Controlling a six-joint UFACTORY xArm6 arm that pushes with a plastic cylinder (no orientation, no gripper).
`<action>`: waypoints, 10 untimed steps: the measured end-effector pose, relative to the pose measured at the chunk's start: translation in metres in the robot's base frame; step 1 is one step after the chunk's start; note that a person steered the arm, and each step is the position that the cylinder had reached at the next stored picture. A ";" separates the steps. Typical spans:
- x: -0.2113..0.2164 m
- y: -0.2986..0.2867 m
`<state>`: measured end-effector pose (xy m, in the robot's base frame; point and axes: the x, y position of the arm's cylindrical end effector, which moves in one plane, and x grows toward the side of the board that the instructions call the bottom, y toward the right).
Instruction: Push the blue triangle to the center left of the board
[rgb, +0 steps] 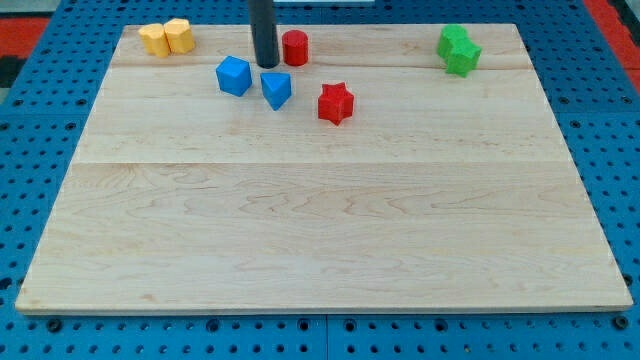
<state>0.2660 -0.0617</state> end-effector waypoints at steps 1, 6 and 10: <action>0.006 0.021; 0.120 -0.036; 0.137 -0.048</action>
<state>0.4031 -0.1100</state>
